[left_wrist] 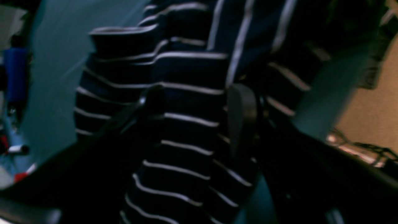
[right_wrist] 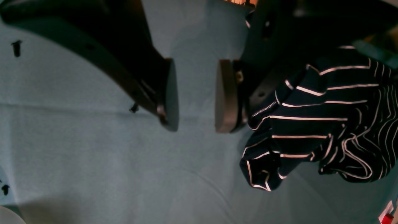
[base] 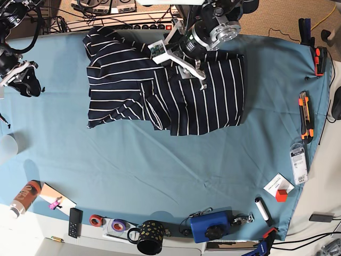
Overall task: Layout the t-shirt on the table in an organized manner, then fold the t-shirt properly
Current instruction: 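Fold the held end over the strip toward the right gripper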
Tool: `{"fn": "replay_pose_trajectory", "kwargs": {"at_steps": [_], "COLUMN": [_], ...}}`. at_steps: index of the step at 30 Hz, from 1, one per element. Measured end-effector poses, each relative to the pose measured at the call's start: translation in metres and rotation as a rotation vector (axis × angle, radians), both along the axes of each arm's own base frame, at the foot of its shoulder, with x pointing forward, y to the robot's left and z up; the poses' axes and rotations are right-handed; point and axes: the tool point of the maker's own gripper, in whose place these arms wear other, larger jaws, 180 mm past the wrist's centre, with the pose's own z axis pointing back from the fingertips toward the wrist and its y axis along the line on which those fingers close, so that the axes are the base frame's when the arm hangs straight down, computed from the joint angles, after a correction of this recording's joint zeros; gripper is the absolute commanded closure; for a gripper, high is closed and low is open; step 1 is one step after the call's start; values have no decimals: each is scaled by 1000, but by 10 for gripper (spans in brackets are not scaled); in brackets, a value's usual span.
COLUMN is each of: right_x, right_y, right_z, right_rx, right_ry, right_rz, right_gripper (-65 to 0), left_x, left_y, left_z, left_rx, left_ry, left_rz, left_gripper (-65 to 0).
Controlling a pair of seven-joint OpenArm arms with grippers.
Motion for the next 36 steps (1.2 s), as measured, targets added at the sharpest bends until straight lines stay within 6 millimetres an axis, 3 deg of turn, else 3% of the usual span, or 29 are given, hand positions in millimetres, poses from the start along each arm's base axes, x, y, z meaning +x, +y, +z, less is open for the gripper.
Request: {"fn": "replay_pose_trajectory", "kwargs": {"at_steps": [7, 12, 19, 22, 25, 36], "right_x": [0, 0, 0, 0, 0, 0], "right_y": [0, 0, 0, 0, 0, 0], "right_z": [0, 0, 0, 0, 0, 0], "right_rx": [0, -1, 0, 0, 0, 0], "right_ry": [0, 0, -3, -3, -3, -3], "right_rz": [0, 0, -1, -1, -1, -1], "right_gripper": [-202, -202, -202, -202, -202, -202], "left_x": [8, 23, 40, 40, 37, 37], "left_y": [16, 23, 22, 22, 18, 26], "left_z": [-41, -32, -22, -21, -23, -23], "left_rx": [110, 68, 58, 57, 28, 4], "left_ry": [-5, -48, -91, -91, -60, -7], "left_rz": [64, 165, 166, 166, 163, 254], "left_gripper": [-325, -324, -319, -211, -1, 0]}}
